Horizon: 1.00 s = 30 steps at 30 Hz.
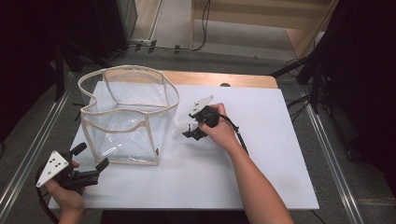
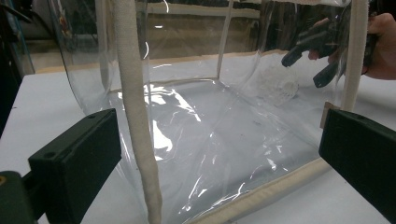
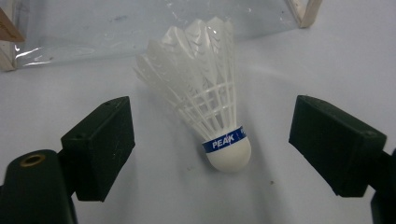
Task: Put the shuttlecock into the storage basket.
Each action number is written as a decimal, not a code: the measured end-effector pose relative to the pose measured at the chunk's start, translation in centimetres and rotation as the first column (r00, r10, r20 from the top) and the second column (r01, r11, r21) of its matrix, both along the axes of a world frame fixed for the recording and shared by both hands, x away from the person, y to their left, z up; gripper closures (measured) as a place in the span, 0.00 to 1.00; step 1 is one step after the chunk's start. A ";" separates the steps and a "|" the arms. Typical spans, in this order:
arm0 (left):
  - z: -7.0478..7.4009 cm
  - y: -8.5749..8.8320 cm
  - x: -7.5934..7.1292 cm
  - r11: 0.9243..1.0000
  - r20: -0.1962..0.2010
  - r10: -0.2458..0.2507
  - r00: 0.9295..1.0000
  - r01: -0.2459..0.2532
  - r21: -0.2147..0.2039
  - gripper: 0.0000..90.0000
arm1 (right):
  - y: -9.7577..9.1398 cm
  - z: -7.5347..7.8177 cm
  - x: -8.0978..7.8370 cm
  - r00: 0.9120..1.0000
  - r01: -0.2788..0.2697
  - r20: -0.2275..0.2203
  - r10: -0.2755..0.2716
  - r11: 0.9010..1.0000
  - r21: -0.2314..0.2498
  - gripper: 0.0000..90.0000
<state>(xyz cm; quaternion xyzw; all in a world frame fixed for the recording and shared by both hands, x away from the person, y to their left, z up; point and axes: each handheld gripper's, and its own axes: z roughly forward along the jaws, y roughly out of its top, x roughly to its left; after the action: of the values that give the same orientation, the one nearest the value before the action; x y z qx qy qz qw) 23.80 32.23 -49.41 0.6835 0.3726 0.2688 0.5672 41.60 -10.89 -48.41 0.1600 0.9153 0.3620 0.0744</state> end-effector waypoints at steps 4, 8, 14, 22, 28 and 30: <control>0.0 0.0 0.0 1.000 0.000 0.000 1.000 0.000 0.001 0.00 | -0.1 -0.4 0.3 1.000 -0.006 -0.010 0.006 1.000 -0.010 0.21; 0.0 0.0 0.0 1.000 0.001 -0.001 1.000 0.001 0.002 0.00 | -0.2 -0.9 0.5 1.000 -0.011 -0.023 0.010 1.000 -0.016 0.28; 0.0 0.0 0.0 1.000 0.000 -0.001 1.000 0.001 0.004 0.00 | -0.1 -1.3 0.6 0.999 -0.024 -0.022 0.024 0.999 -0.026 0.40; 0.0 0.0 0.0 1.000 0.000 -0.004 1.000 0.004 0.004 0.00 | 0.1 -1.8 0.7 1.000 -0.020 -0.021 0.019 0.998 -0.067 0.60; 0.0 0.0 0.0 1.000 0.000 -0.003 1.000 0.003 0.000 0.00 | 0.1 -1.7 0.6 0.999 -0.032 -0.016 0.031 0.996 -0.084 0.70; 0.0 0.0 0.0 1.000 0.000 -0.003 1.000 0.003 0.000 0.00 | 0.0 -1.6 0.5 0.999 -0.035 -0.012 0.034 0.996 -0.086 0.70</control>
<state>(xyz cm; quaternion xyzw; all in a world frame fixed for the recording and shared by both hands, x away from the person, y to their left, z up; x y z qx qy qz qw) 23.76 32.22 -49.40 0.6841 0.3716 0.2682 0.5675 42.08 -10.89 -50.05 0.1426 0.9331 0.3224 0.0703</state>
